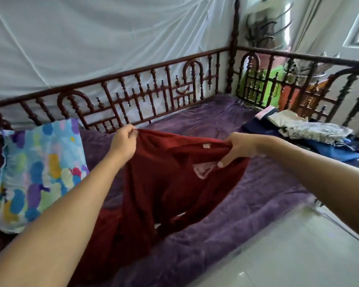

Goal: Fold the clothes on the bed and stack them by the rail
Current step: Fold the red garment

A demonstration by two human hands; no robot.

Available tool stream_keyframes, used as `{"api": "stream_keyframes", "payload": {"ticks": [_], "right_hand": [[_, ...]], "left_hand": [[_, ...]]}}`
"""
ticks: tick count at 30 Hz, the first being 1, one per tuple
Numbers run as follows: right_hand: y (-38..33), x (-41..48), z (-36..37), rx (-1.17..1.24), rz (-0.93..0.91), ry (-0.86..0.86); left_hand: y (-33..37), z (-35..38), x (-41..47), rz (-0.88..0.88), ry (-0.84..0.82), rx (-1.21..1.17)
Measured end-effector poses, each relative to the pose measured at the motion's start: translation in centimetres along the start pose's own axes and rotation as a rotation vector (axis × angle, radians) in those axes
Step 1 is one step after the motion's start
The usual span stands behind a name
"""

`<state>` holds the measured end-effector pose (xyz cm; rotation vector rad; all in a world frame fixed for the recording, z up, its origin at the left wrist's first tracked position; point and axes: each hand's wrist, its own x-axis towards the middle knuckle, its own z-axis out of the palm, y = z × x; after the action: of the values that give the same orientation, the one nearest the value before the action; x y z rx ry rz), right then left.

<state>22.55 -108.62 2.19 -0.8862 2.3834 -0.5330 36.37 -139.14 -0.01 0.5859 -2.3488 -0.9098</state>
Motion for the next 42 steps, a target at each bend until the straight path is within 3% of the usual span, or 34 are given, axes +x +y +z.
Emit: {"api": "stream_keyframes", "payload": {"ticks": [2, 4, 9, 11, 14, 16, 18, 20, 23, 29, 35, 42], "right_hand": [[0.8, -0.2, 1.0, -0.149, -0.016, 0.004], [2.0, -0.2, 1.2, -0.072, -0.052, 0.01], [5.4, -0.9, -0.7, 0.921, -0.073, 0.182], [6.0, -0.9, -1.4, 1.095, -0.087, 0.216], [7.5, -0.7, -1.9, 1.022, -0.231, 0.167], [9.4, -0.5, -1.7, 0.813, -0.338, 0.144], [11.7, 0.5, -1.6, 0.46, -0.301, 0.247], [14.2, 2.2, -1.8, 0.286, -0.217, 0.294], [19.0, 5.1, -2.4, 0.39, -0.051, 0.234], [29.4, 9.5, -4.3, 0.657, 0.271, 0.298], [37.5, 12.2, -7.1, 0.911, 0.444, 0.451], [51.3, 18.5, -11.2, 0.966, 0.608, 0.566]], "left_hand": [[3.1, -1.0, 1.5, 0.089, 0.044, 0.095], [5.5, -1.7, 2.6, 0.143, 0.125, 0.184], [8.8, -2.4, 3.9, 0.15, 0.22, 0.401], [9.8, -1.3, 4.1, 0.151, 0.256, 0.492], [10.8, 0.7, 4.6, 0.123, 0.289, 0.55], [11.0, 2.3, 5.2, 0.107, 0.264, 0.571], [10.9, 4.5, 6.3, 0.096, 0.213, 0.587], [10.5, 7.5, 7.9, 0.087, 0.143, 0.583], [9.6, 13.2, 11.0, 0.107, 0.003, 0.548], [9.8, 26.7, 17.6, 0.17, -0.298, 0.549], [14.0, 39.2, 23.1, 0.22, -0.371, 0.477], [18.2, 55.6, 27.8, 0.256, -0.416, 0.435]]}}
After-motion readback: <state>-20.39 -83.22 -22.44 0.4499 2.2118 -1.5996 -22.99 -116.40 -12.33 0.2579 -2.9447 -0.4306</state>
